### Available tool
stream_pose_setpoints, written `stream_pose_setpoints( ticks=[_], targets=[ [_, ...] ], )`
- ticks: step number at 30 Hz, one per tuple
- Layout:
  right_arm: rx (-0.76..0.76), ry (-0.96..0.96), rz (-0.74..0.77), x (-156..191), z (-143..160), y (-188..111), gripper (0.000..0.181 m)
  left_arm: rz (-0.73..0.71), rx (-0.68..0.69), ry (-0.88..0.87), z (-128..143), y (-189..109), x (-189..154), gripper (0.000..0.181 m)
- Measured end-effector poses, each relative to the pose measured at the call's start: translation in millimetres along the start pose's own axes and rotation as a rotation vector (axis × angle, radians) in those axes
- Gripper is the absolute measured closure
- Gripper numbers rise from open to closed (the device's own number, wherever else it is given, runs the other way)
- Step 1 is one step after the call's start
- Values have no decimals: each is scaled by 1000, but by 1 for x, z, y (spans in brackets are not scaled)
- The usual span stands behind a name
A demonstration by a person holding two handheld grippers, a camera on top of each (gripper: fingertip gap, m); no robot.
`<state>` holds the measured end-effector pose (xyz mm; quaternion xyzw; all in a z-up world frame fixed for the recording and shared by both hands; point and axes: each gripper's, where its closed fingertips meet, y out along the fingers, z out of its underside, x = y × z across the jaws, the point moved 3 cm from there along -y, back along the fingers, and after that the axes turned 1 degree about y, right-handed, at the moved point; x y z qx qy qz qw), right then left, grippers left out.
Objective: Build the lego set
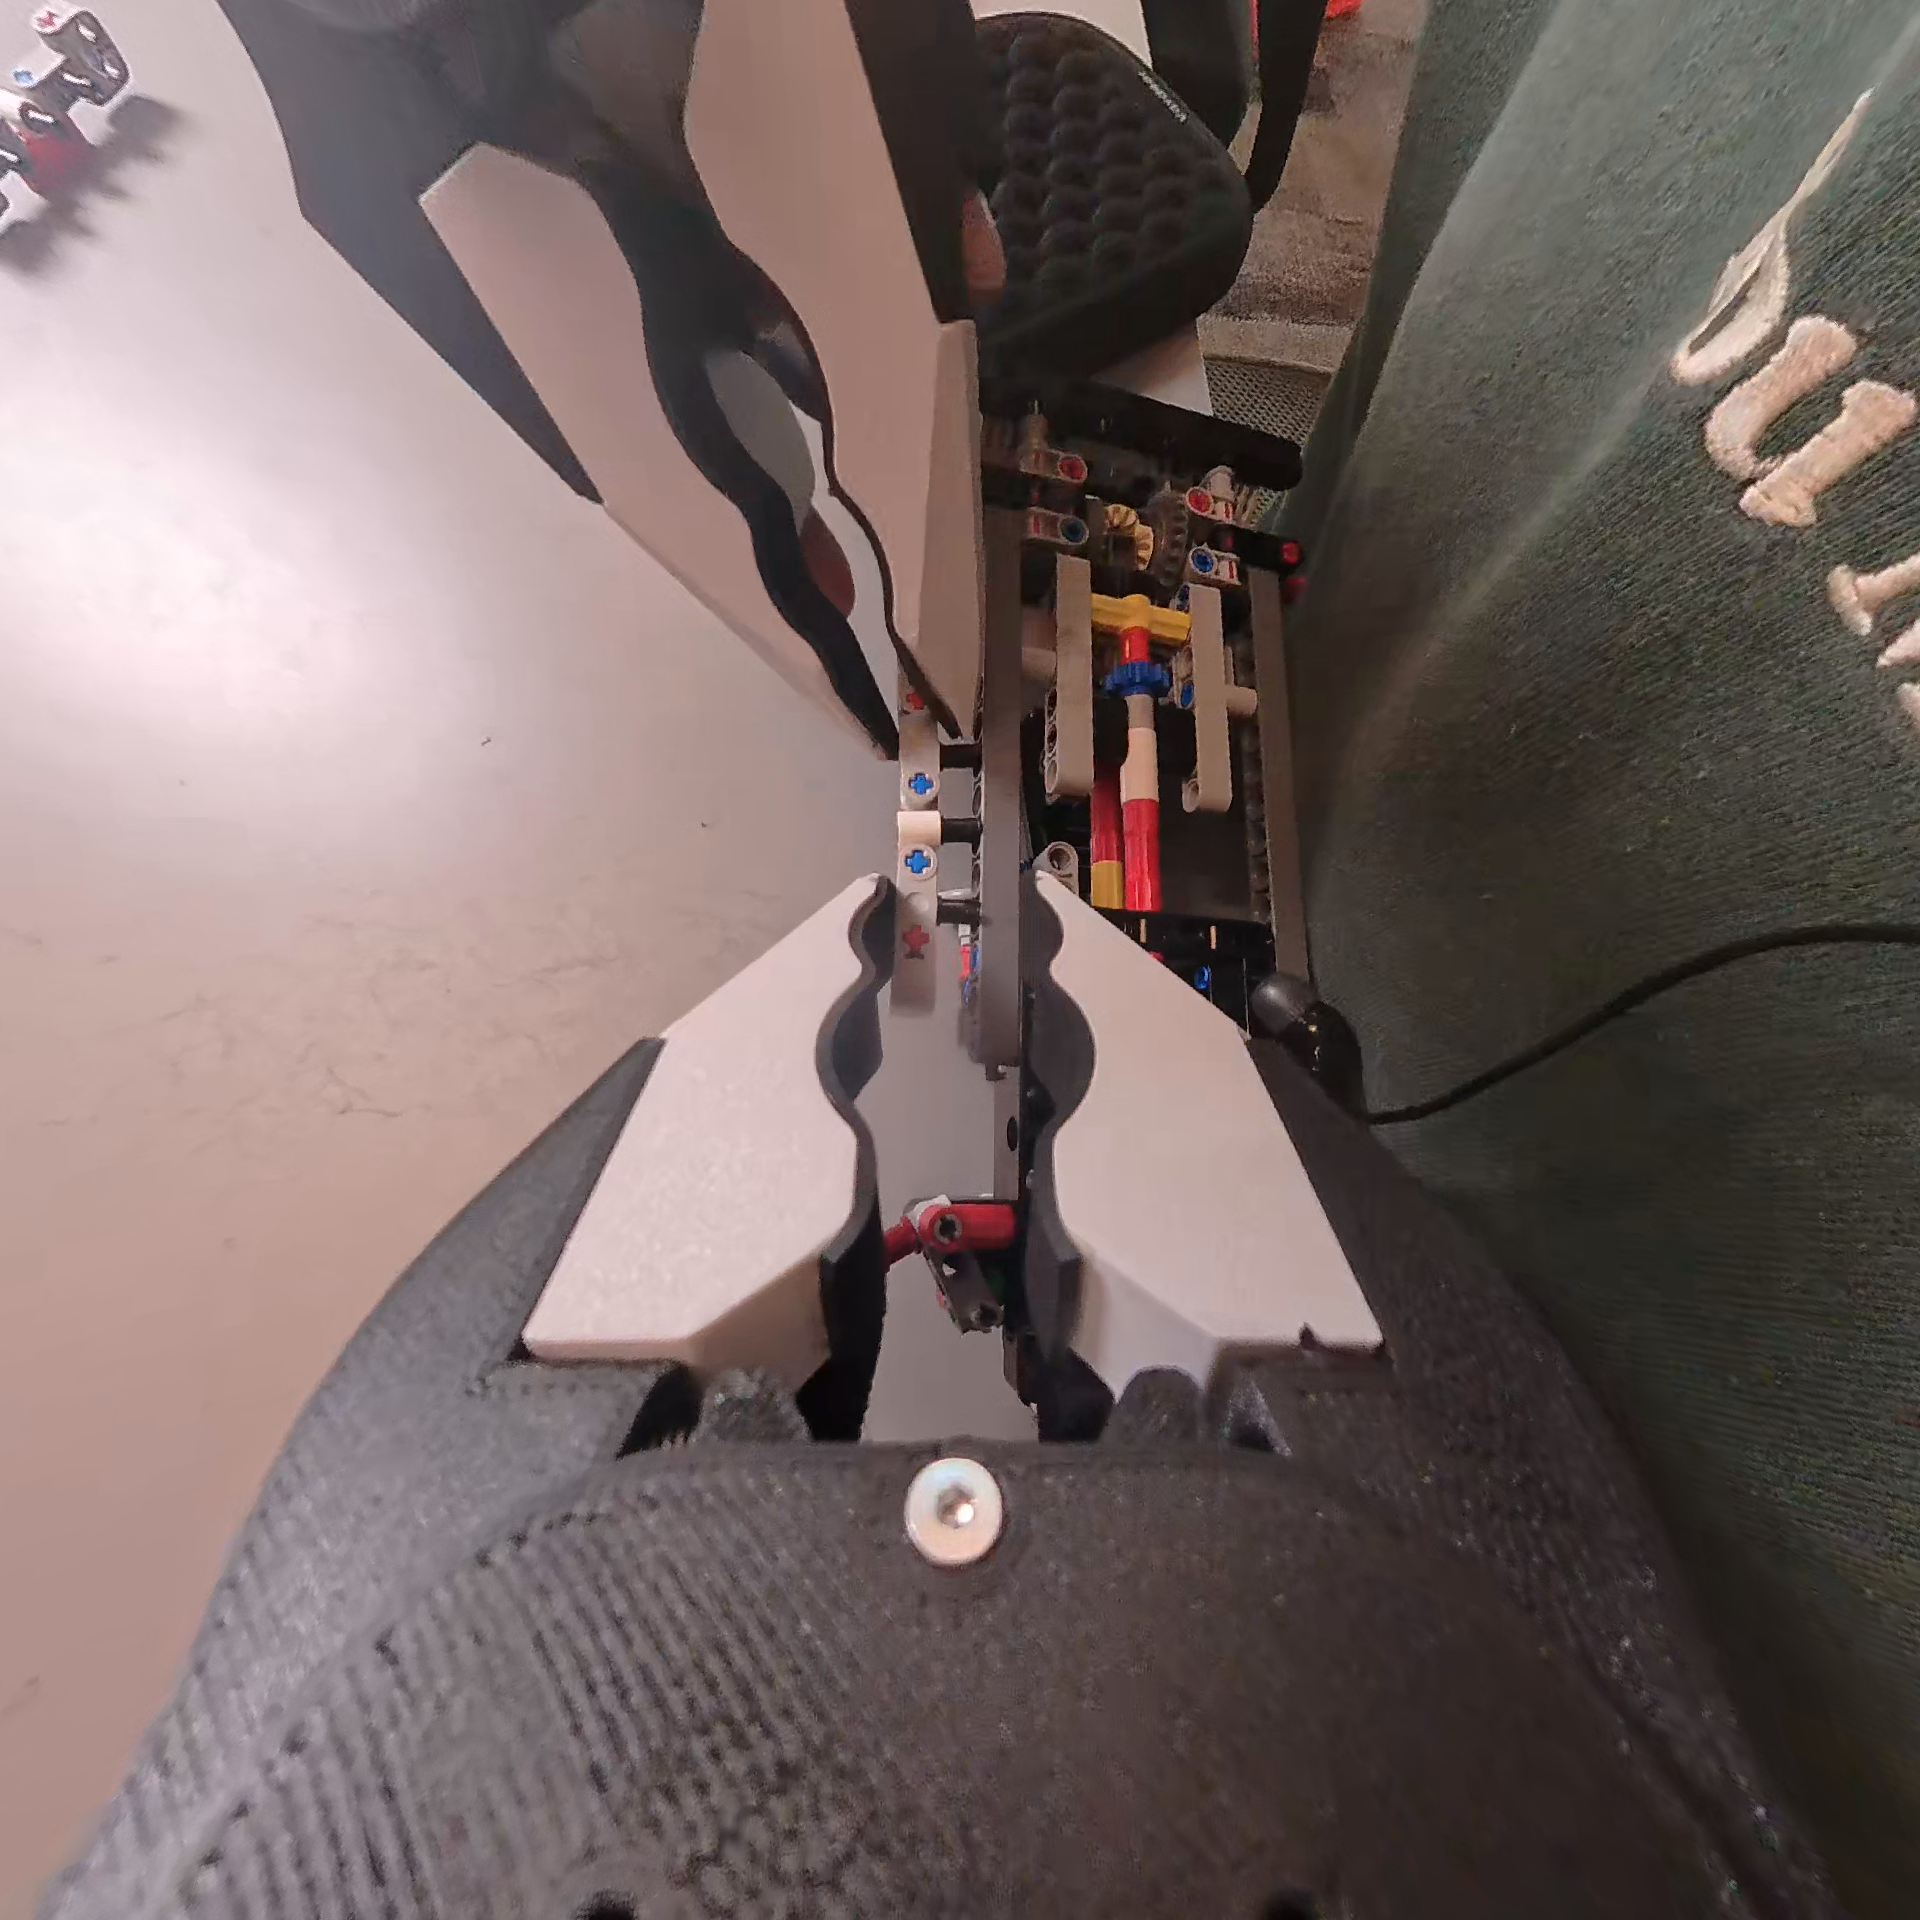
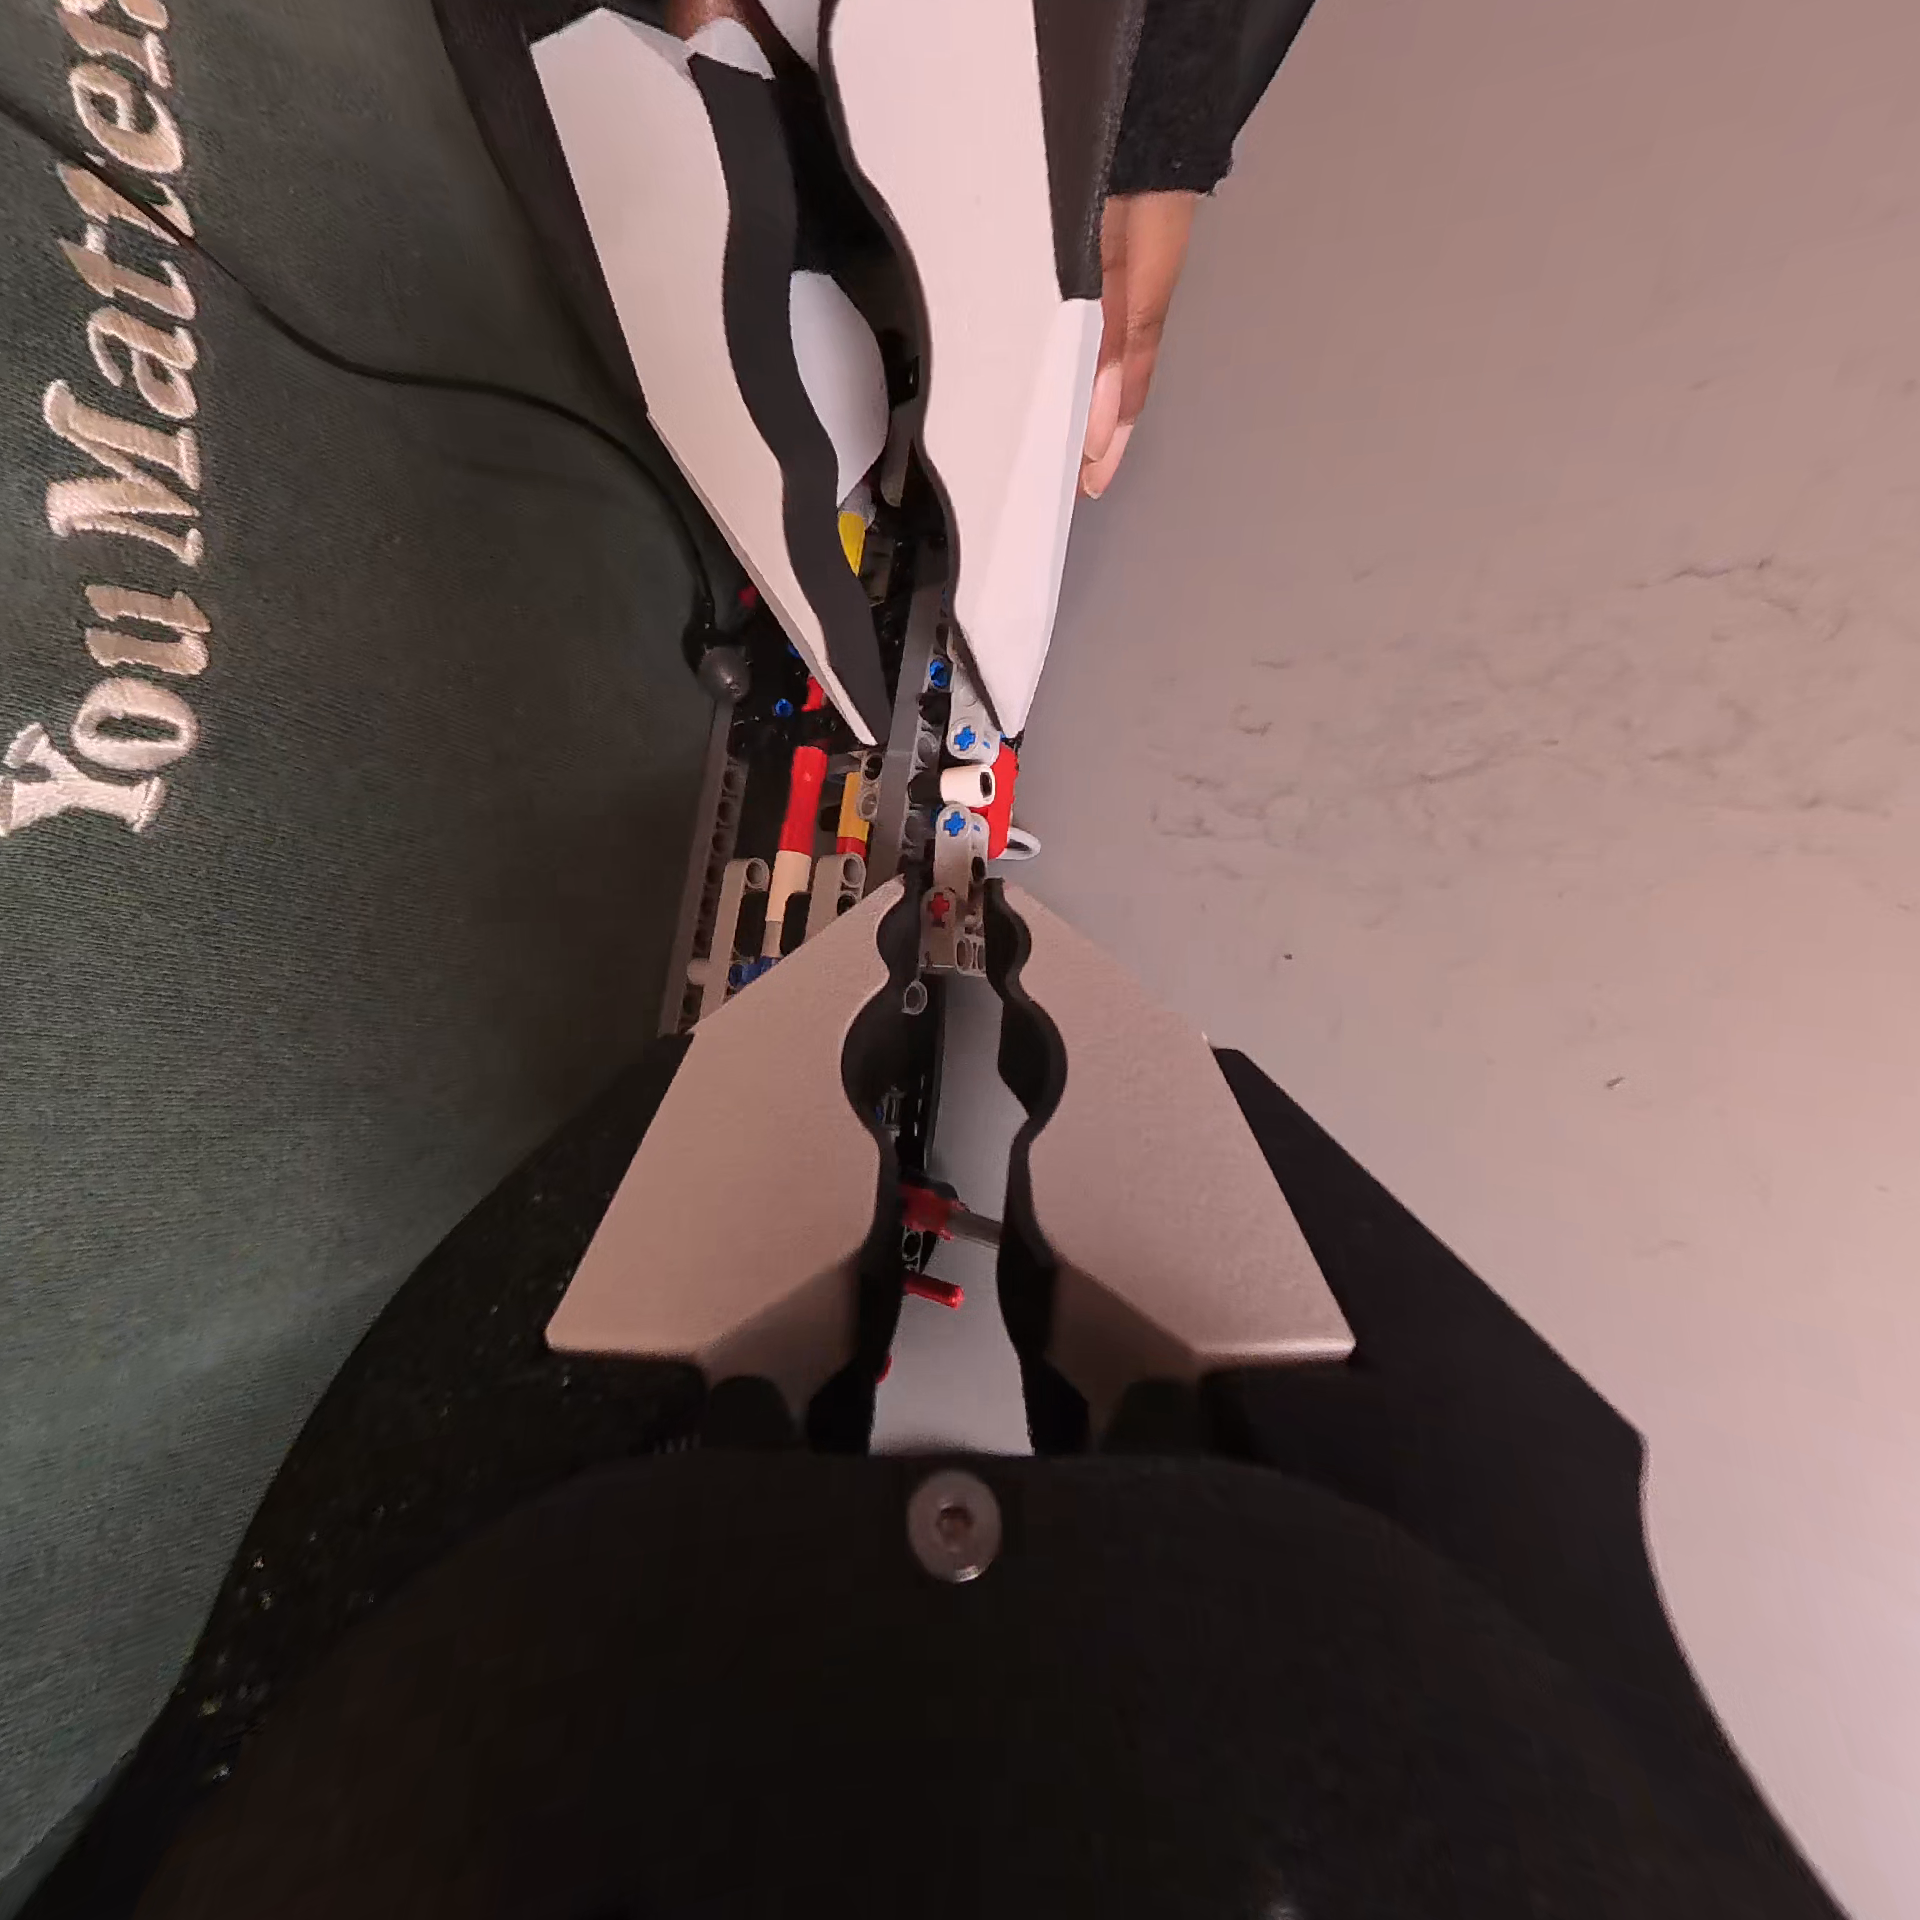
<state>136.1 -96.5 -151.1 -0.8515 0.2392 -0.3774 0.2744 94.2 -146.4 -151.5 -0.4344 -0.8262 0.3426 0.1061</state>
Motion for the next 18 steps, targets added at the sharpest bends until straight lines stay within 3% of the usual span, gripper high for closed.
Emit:
stream_pose_setpoints(
  ticks=[9, 18],
  targets=[
    [42, -99, 177, 3, -2, 1, 173, -17, -5, -1, 0, 2, 1, 157],
    [85, -125, 223, 5, -1, -2, 173, 6, -25, -13, -2, 7, 4, 154]
  ],
)
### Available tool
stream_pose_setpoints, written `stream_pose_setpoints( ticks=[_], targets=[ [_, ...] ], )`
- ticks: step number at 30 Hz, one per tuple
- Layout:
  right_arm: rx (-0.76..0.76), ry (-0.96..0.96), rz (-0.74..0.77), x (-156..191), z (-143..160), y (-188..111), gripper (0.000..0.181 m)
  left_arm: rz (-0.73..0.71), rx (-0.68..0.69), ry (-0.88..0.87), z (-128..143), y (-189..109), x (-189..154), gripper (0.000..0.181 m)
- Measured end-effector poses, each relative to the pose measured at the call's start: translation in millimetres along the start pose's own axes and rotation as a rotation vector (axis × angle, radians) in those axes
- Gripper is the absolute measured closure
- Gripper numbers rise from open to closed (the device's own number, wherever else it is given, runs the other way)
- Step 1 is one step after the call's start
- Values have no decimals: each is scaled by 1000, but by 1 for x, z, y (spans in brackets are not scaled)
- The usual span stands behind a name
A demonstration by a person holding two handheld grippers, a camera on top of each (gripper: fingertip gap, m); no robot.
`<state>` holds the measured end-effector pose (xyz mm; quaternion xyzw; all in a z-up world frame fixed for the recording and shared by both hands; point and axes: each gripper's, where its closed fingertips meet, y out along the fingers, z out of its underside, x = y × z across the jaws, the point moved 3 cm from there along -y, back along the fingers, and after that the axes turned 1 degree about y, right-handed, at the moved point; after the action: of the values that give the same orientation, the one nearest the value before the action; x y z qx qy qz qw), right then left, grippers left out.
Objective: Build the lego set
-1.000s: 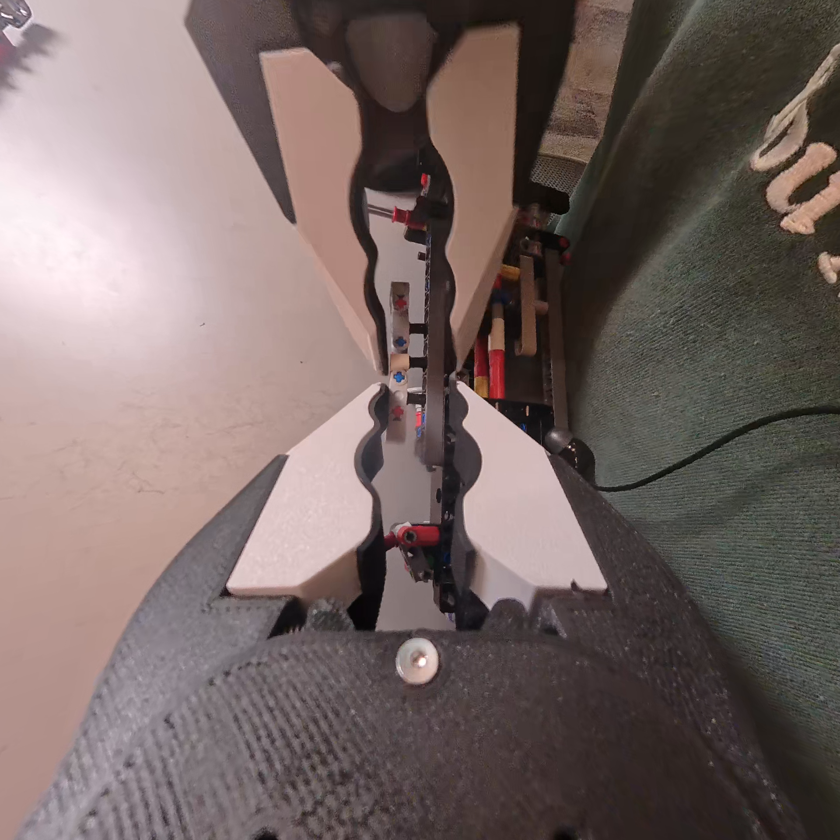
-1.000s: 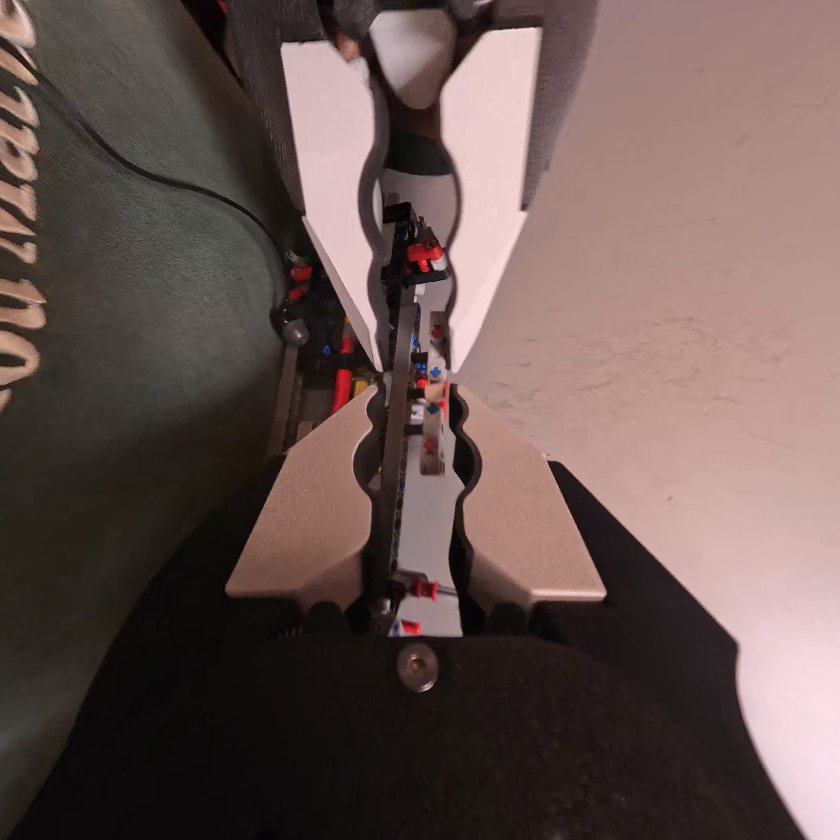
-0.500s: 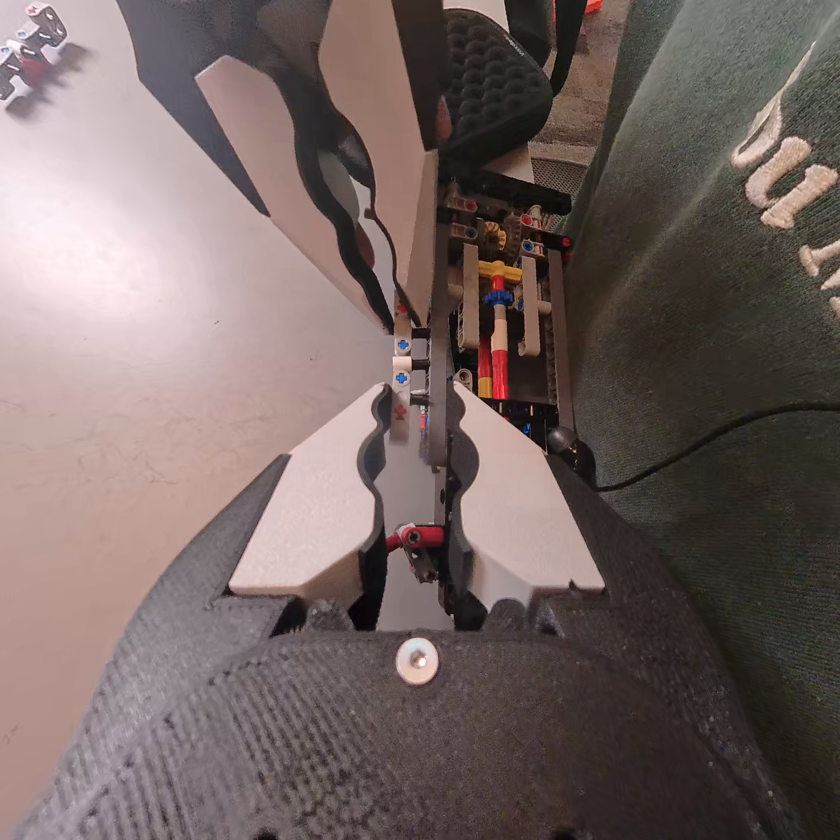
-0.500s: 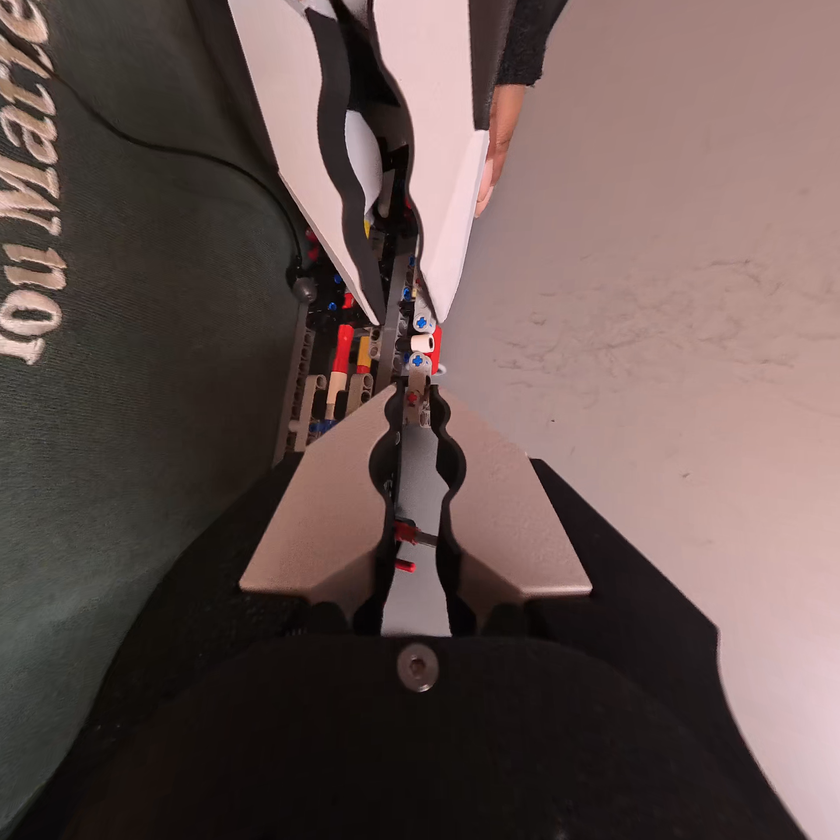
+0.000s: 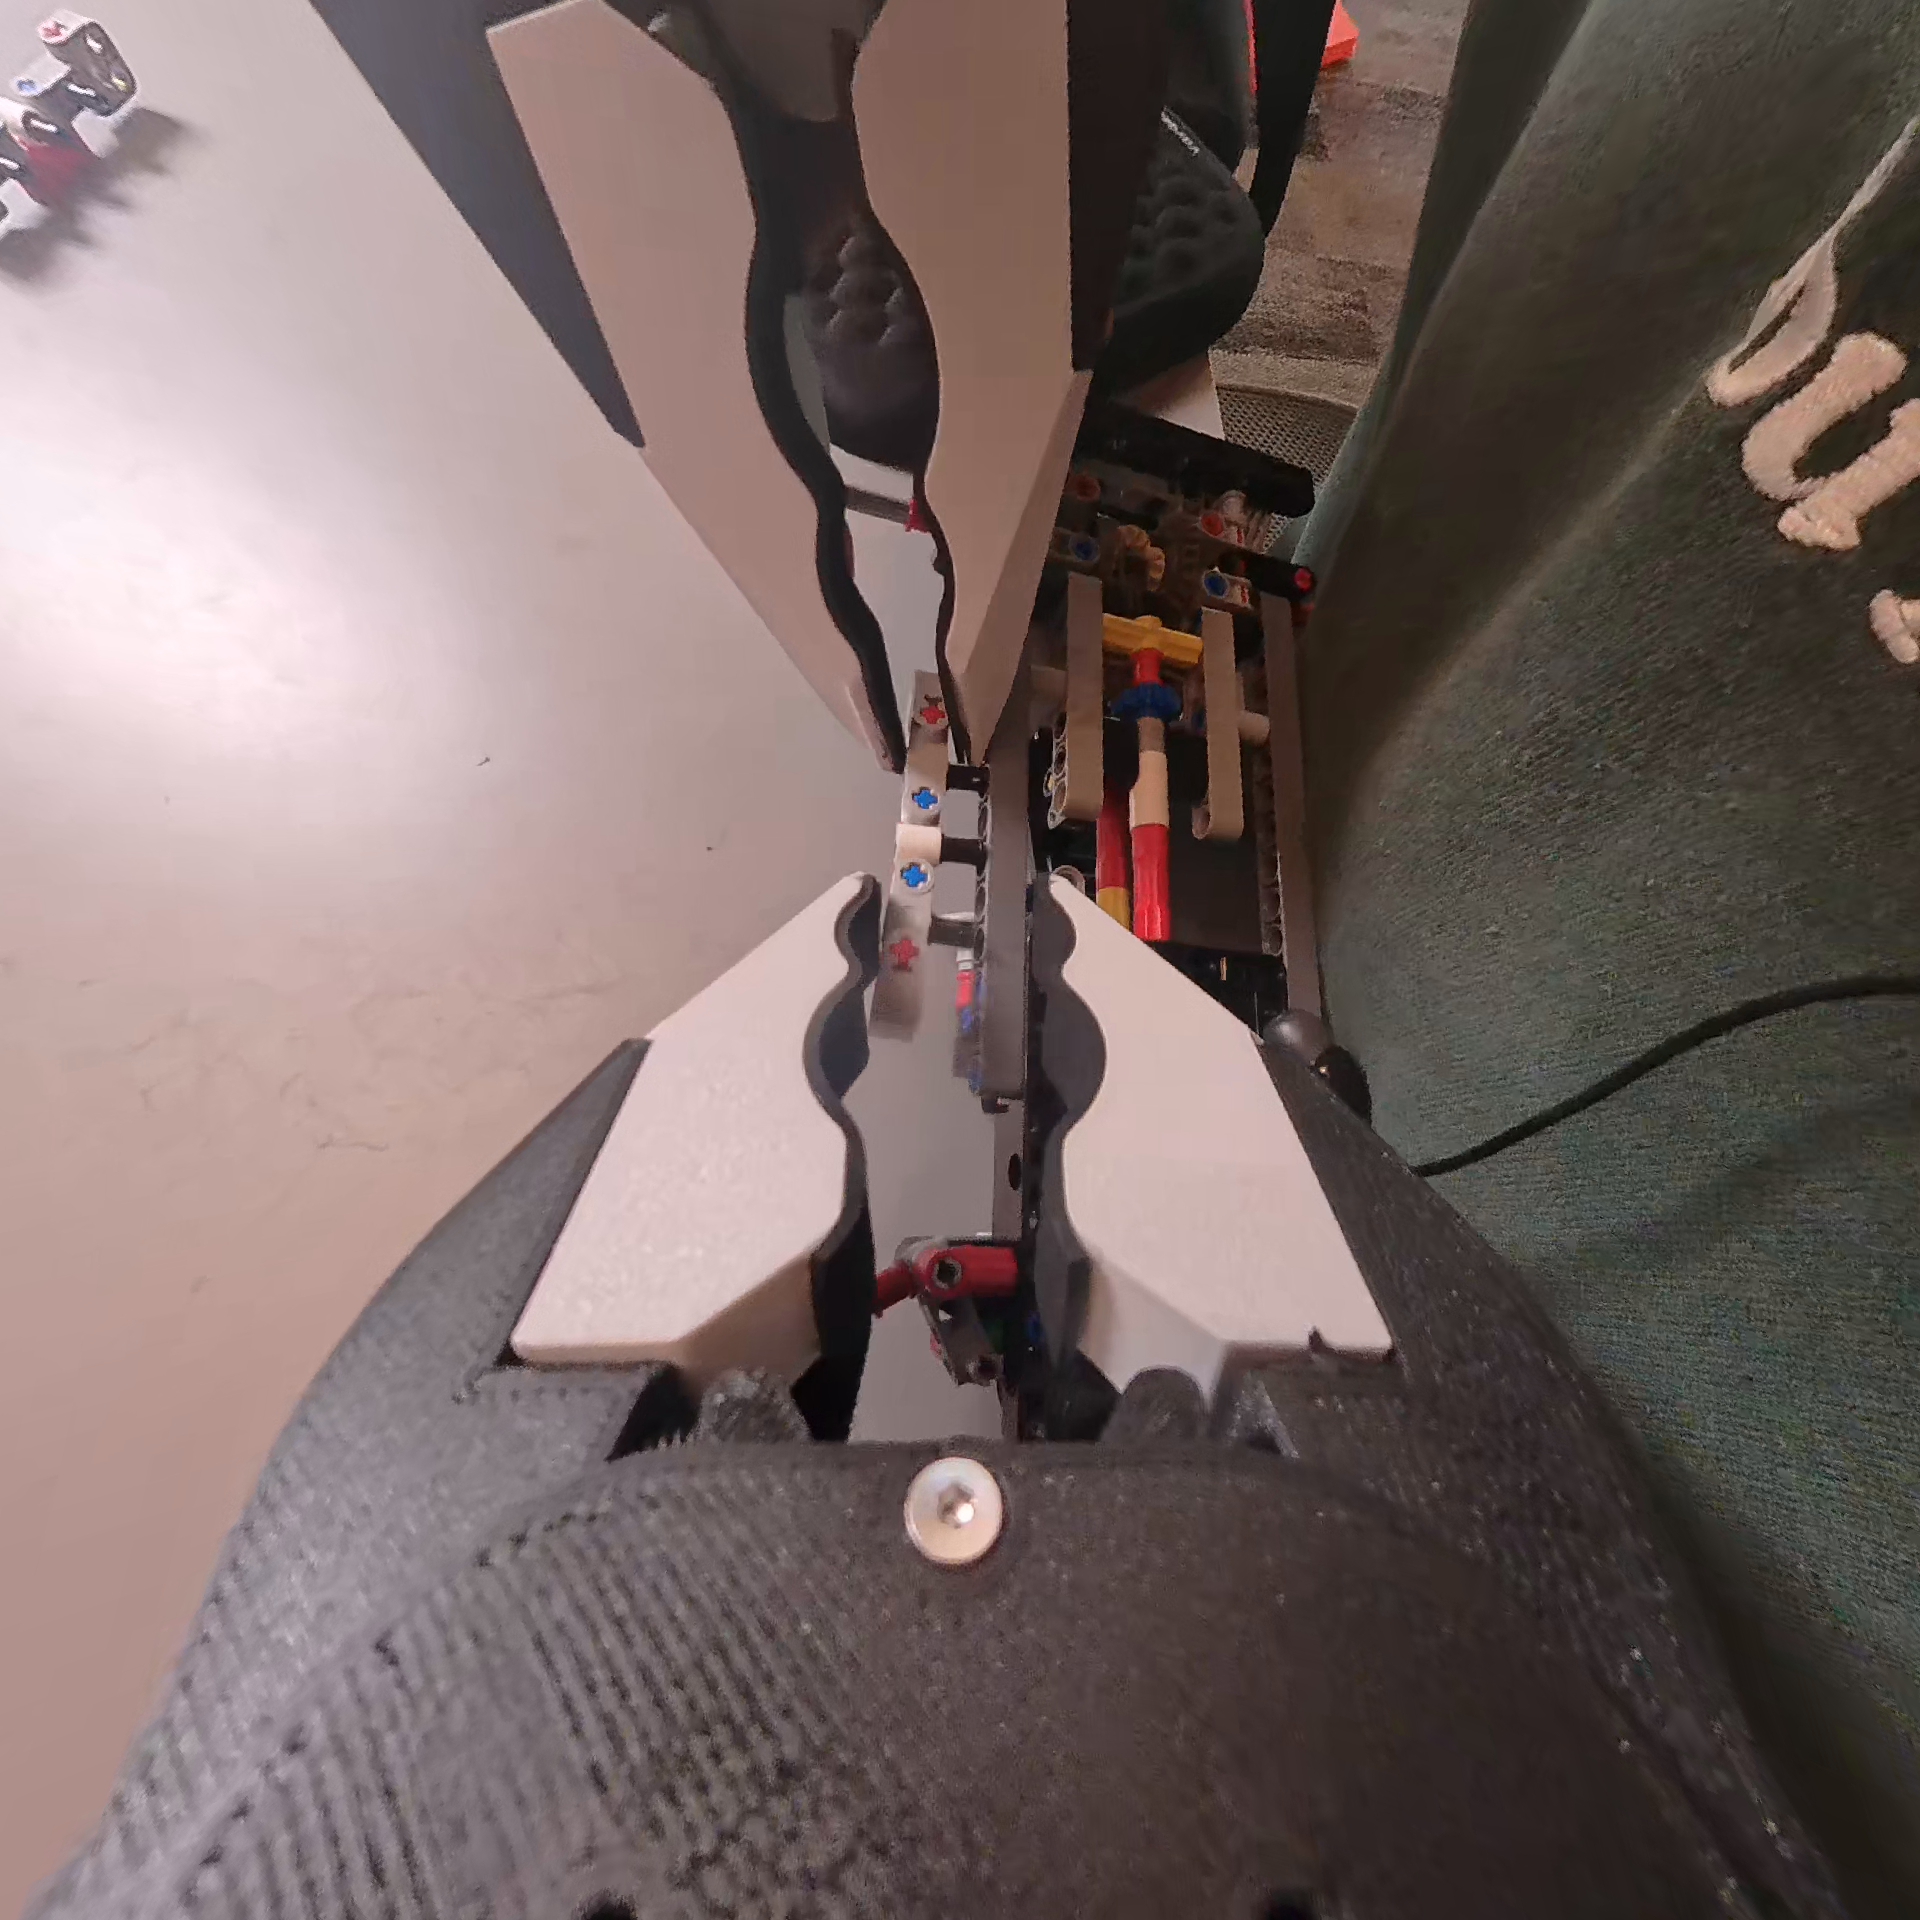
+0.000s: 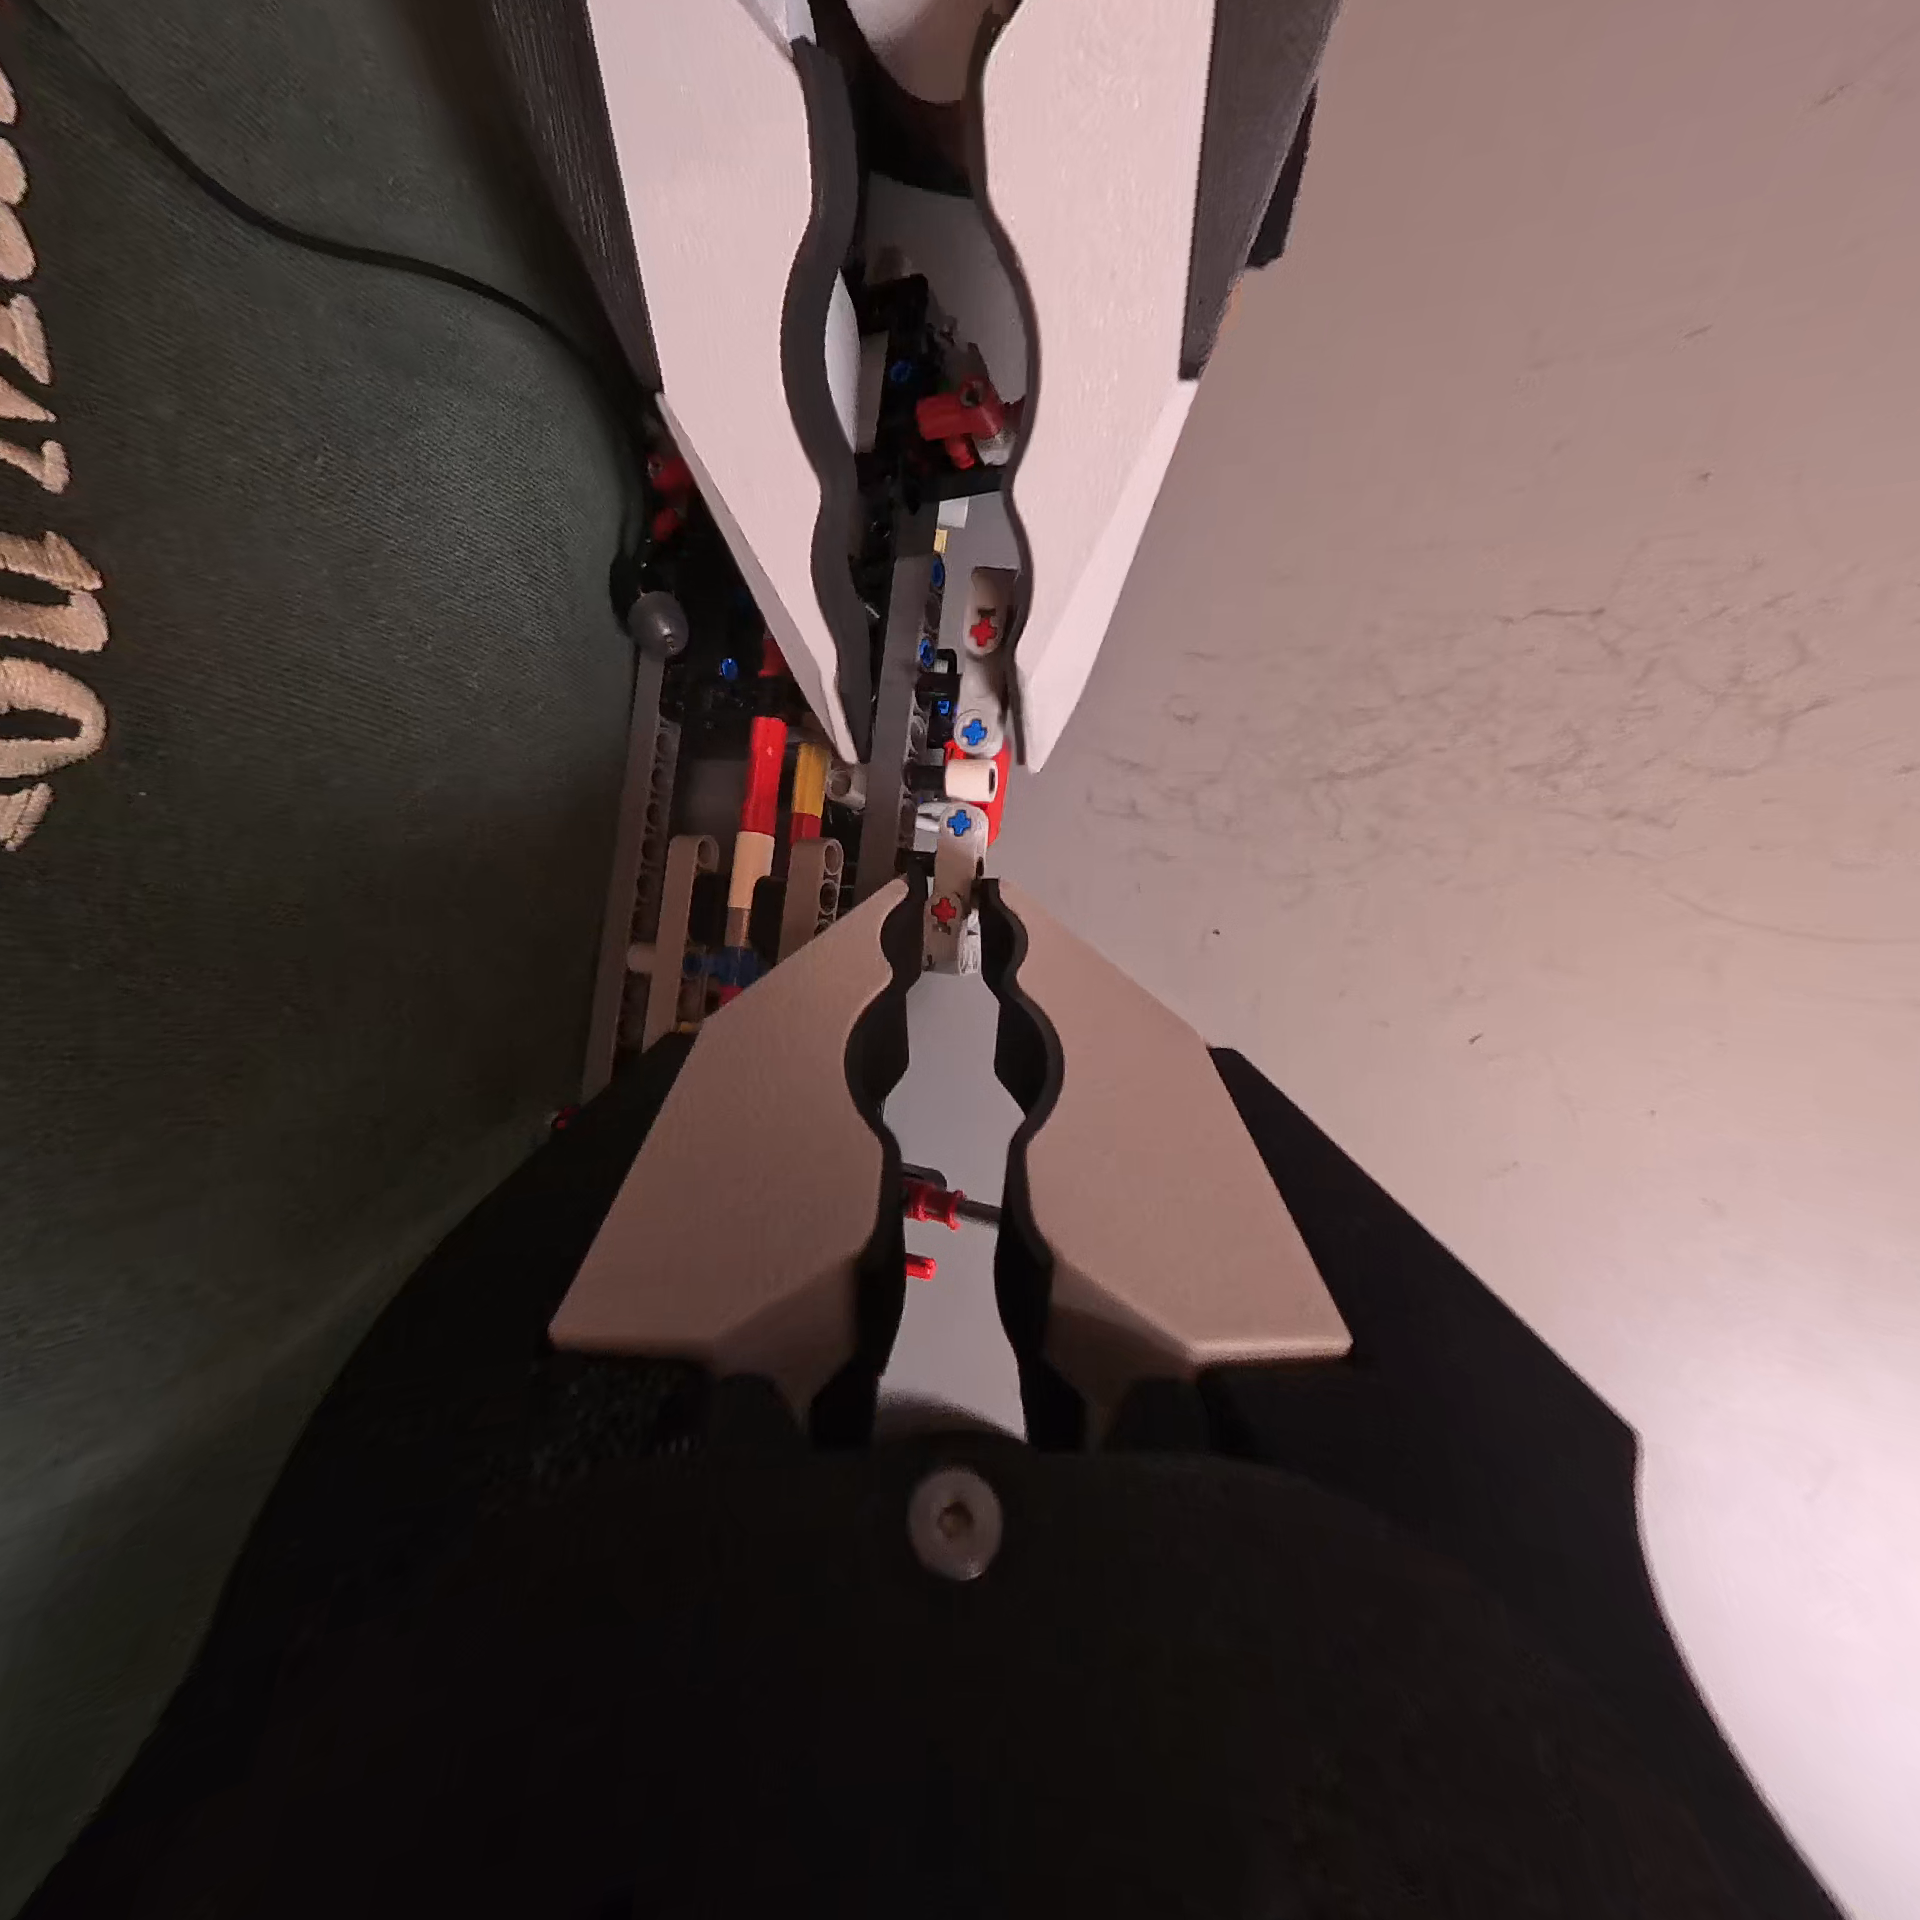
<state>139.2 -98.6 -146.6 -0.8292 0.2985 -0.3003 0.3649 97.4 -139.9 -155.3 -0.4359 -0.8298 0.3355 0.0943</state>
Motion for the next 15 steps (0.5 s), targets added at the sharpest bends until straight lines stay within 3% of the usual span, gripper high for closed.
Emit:
stream_pose_setpoints(
  ticks=[10, 15],
  targets=[
    [27, -19, 21, -1, 2, 0, 176, -20, -64, -51, -4, -21, 10, 158],
    [27, -11, 39, -2, 2, 0, 176, -28, -51, -26, -1, -22, 12, 174]
  ],
)
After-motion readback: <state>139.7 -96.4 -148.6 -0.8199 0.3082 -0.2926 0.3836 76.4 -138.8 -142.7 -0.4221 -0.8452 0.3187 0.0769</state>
